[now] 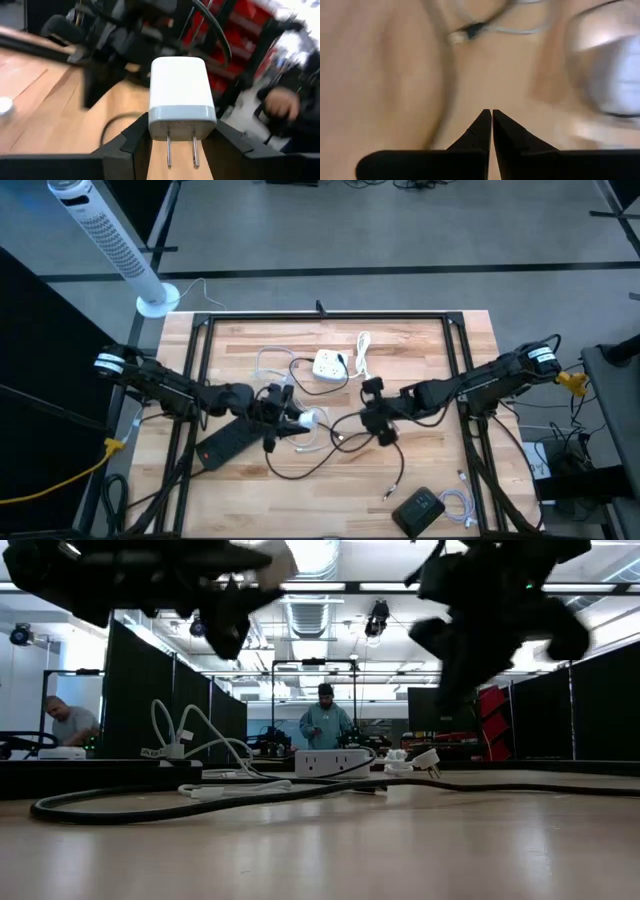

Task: Insert USB
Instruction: Insert the black charger cable into the white charger adapter

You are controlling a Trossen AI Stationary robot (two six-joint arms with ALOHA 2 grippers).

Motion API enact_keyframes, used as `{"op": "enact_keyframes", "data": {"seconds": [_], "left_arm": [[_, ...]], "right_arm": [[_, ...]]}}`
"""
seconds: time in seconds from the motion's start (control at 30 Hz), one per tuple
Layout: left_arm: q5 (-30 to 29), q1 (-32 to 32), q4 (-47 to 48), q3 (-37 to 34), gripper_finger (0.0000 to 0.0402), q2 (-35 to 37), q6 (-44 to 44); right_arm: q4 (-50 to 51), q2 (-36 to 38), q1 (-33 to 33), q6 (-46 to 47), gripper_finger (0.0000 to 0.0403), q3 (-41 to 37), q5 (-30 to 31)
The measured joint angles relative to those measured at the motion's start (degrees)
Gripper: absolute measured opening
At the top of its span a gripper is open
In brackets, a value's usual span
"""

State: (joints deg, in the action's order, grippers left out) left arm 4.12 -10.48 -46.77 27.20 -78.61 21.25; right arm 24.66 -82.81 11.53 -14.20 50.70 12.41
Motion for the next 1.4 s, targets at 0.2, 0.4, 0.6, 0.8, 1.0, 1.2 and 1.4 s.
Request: {"op": "enact_keyframes", "data": {"seconds": [0.2,0.4,0.6,0.8,1.0,1.2,1.4], "left_arm": [[0.0,0.2,5.7,0.0,0.0141,0.0,-6.4],[0.1,0.2,9.0,0.0,0.0141,0.1,-9.0],[0.1,0.2,14.3,0.0,0.0141,0.1,-8.9],[1.5,0.2,18.1,0.0,0.0141,0.1,-9.1],[1.5,0.2,18.6,0.0,0.0141,0.1,-9.8],[1.5,0.2,18.7,0.0,0.0141,0.1,-11.6],[1.5,0.2,18.7,0.0,0.0141,0.3,-11.8]], "right_arm": [[3.3,0.0,2.8,8.1,0.0017,0.4,-16.7],[4.2,-3.2,10.2,17.2,0.0096,0.4,-18.8],[3.6,-6.8,16.5,22.5,0.0162,4.4,-19.5],[7.4,-11.1,17.9,27.2,0.0173,9.7,-21.9],[9.8,-16.2,20.1,30.7,0.0166,13.7,-26.4],[11.7,-18.2,21.5,30.7,0.0158,13.9,-26.4],[11.7,-20.4,23.0,30.3,0.0160,12.4,-26.4]]}}
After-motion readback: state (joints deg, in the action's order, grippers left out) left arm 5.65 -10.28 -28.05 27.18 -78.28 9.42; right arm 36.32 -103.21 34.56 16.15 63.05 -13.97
